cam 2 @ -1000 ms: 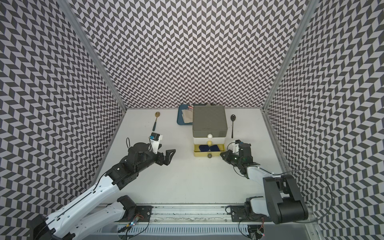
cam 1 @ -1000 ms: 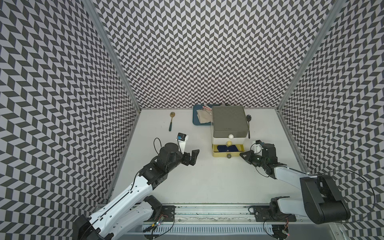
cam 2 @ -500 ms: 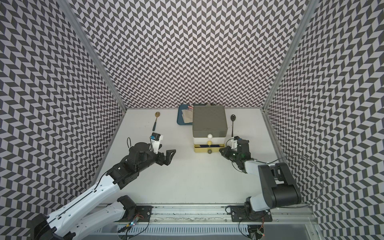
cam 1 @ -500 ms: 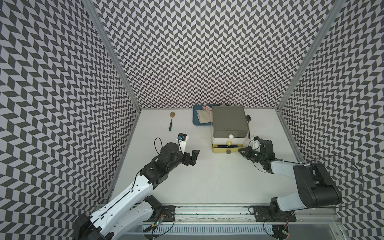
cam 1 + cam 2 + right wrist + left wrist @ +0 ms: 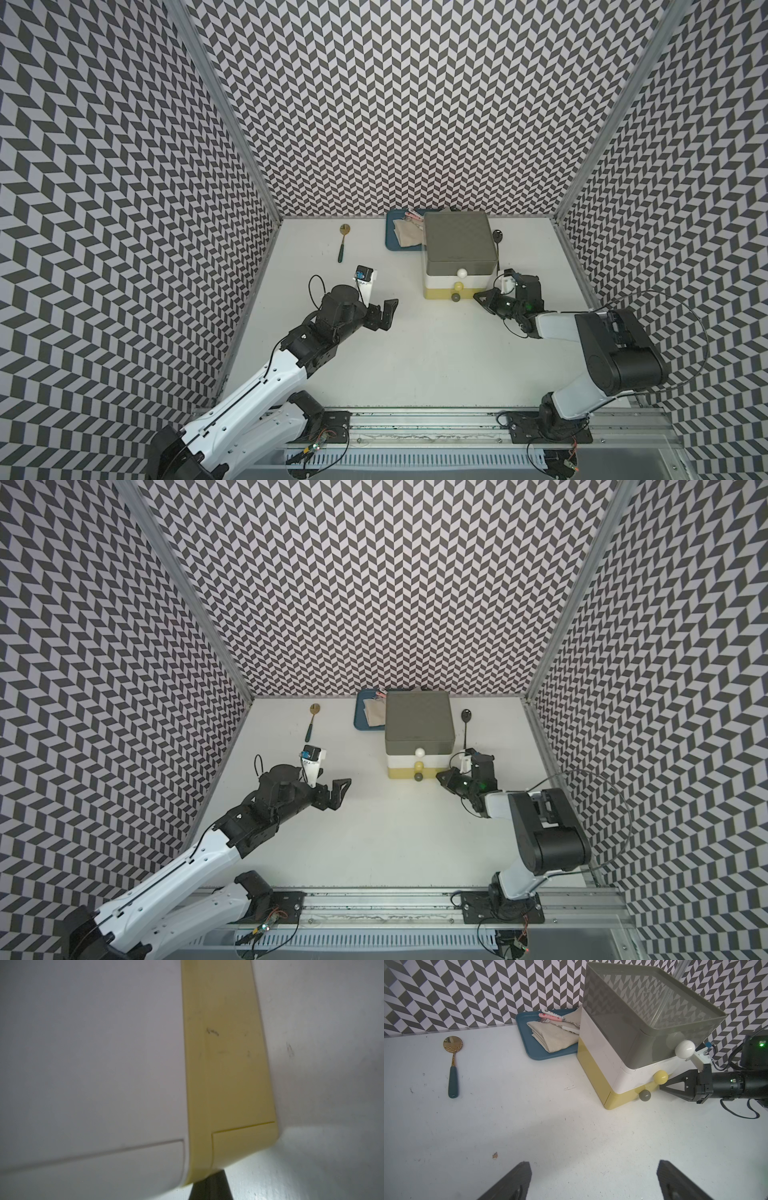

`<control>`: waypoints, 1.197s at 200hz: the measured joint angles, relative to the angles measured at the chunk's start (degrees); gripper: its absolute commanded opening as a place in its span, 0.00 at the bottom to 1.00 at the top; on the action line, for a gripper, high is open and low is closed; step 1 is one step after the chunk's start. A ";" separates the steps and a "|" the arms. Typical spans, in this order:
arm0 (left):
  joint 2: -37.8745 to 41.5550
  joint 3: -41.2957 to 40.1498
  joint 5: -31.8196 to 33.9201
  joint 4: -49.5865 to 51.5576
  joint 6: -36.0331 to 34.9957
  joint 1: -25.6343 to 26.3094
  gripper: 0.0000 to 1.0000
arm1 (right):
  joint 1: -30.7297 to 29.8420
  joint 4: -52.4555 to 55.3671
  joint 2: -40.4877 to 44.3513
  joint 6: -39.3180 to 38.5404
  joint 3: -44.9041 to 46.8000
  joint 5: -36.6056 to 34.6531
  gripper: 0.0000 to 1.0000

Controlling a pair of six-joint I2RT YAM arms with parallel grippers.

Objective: Place the brooch boxes into the drawer by color
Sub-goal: Close the drawer in the storage box, then reset both arms

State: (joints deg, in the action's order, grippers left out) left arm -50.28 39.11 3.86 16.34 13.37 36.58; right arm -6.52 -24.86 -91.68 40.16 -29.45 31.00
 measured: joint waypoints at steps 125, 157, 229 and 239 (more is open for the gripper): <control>3.45 -8.66 20.31 -20.61 -2.01 -16.31 1.00 | 0.09 20.68 53.18 -10.21 10.99 -24.68 1.00; -1.49 -21.92 20.70 -37.79 -7.13 -22.08 1.00 | 0.28 18.29 53.31 -13.84 10.73 -38.71 0.99; -20.04 -26.38 16.39 -66.75 -11.34 -31.43 1.00 | 2.19 -8.76 28.79 -31.08 13.79 -50.60 0.99; -22.18 -27.12 15.06 -69.90 -11.21 -32.50 1.00 | 2.43 -13.55 25.24 -32.41 14.97 -49.90 1.00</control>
State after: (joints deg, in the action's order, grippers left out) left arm -72.47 11.99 18.92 -53.56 2.15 4.08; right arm -4.10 -38.41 -66.43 7.75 -14.48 -18.90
